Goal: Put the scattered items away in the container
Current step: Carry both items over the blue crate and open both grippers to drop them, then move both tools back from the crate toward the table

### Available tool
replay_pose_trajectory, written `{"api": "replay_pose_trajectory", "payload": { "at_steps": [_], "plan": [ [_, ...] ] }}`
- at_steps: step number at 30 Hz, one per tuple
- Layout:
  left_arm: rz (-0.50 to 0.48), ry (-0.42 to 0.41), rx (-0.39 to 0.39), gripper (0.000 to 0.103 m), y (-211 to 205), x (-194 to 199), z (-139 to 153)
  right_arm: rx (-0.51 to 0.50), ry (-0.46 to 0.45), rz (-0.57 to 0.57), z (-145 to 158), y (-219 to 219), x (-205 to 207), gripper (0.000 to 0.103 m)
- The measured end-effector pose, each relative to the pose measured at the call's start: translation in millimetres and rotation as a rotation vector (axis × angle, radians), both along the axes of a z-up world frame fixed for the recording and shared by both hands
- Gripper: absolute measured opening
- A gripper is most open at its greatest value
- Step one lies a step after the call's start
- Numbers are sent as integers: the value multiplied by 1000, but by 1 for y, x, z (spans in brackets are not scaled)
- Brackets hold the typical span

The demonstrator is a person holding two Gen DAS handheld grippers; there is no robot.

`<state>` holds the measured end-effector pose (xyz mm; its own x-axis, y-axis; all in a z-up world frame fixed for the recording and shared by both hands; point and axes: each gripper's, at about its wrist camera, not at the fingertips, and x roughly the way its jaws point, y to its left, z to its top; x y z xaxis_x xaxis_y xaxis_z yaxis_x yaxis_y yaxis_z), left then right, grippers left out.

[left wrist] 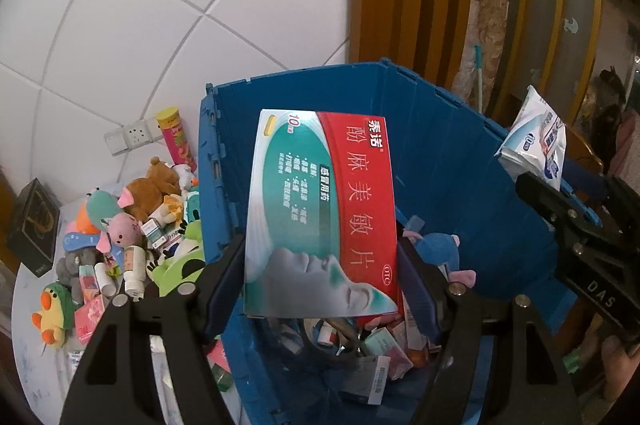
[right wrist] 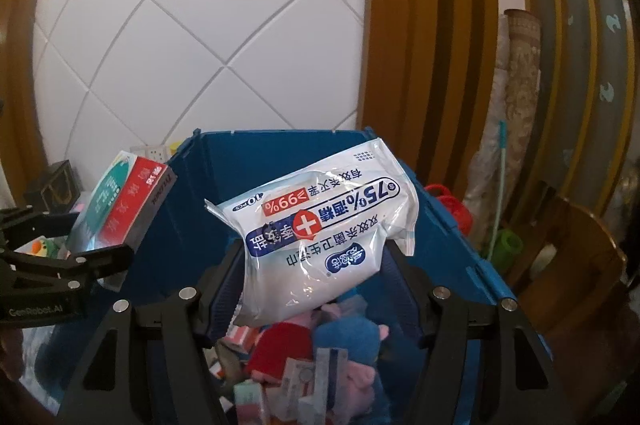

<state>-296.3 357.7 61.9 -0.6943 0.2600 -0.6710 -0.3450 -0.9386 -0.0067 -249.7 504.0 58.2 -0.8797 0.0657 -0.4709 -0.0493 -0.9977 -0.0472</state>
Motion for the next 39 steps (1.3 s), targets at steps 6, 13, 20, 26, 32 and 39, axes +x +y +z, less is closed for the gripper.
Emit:
{"api": "replay_pose_trajectory", "payload": {
  "at_steps": [6, 13, 20, 26, 32, 39],
  "plan": [
    [7, -4, -8, 73, 5, -2, -7, -21, 3, 8, -6, 9, -3, 67],
    [15, -18, -35, 99, 6, -10, -19, -50, -14, 12, -22, 16, -20, 103],
    [30, -15, -20, 101, 2, -10, -20, -59, -17, -2, -26, 20, -24, 103],
    [42, -8, 4, 101, -4, -10, -20, -72, -18, -24, -27, 25, -26, 103],
    [75, 63, 50, 101, -41, 6, -11, -56, -11, -73, -26, 21, -21, 103],
    [220, 100, 47, 102, -134, 27, -17, -97, 14, 35, -15, -30, -15, 103]
  ]
}}
